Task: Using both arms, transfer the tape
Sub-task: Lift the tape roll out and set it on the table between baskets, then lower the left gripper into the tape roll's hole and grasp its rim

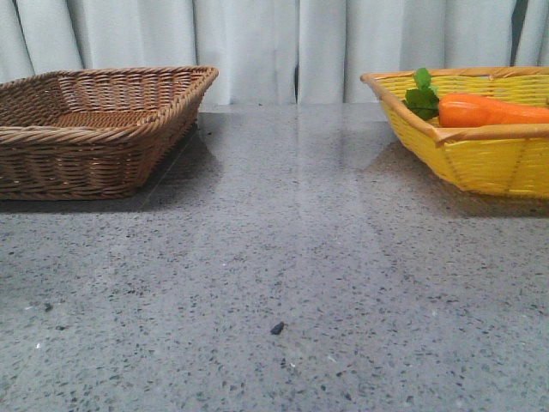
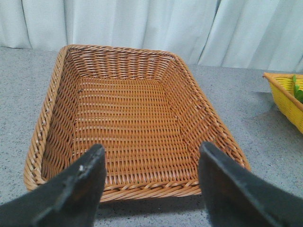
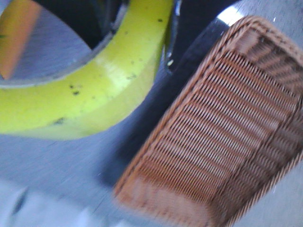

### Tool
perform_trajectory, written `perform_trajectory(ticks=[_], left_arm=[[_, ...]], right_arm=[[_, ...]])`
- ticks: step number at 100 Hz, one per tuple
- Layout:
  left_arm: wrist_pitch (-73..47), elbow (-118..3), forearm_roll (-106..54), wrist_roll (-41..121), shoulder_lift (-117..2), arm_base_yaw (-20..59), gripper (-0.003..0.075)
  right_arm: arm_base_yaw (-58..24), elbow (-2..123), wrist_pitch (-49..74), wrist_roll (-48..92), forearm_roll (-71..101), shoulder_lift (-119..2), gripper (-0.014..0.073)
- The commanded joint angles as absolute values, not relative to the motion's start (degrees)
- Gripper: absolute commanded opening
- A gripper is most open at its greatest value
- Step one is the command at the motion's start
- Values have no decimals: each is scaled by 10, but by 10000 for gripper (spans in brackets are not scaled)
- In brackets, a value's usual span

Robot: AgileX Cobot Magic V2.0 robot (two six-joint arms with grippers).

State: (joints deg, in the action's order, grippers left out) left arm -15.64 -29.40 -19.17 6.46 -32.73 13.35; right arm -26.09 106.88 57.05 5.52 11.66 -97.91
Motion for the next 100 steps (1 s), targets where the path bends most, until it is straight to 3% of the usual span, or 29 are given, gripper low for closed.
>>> perform_trajectory(ticks=[1, 15, 22, 39, 46, 57, 66, 73, 85, 100], left_arm=[[-118, -315, -195, 65, -331, 138, 398], [-125, -315, -195, 65, -331, 138, 395], [-143, -315, -195, 65, -331, 138, 387], [-200, -315, -205, 65, -331, 138, 384], [-209, -315, -210, 65, -331, 138, 384], [-225, -320, -218, 88, -332, 138, 384], [-243, -344, -238, 129, -344, 143, 384], [-251, -374, -263, 161, -368, 157, 384], [-259, -451, -292, 198, -437, 202, 384], [-281, -558, -294, 211, -565, 278, 384]], right_arm=[[-276, 1082, 552, 60, 113, -1013, -47], [-287, 1082, 558, 60, 113, -1074, -42], [-287, 1082, 575, 60, 113, -1089, 5], [-287, 1087, 607, 60, 116, -1088, 331], [-287, 1094, 614, 60, 116, -1070, 397], [-287, 1098, 619, 60, 116, -1004, 377], [-287, 1095, 627, 60, 116, -931, 307], [-287, 1081, 631, 60, 116, -871, 195], [-287, 1028, 628, 70, 116, -762, -74], [-287, 892, 573, 72, 87, -613, -66]])
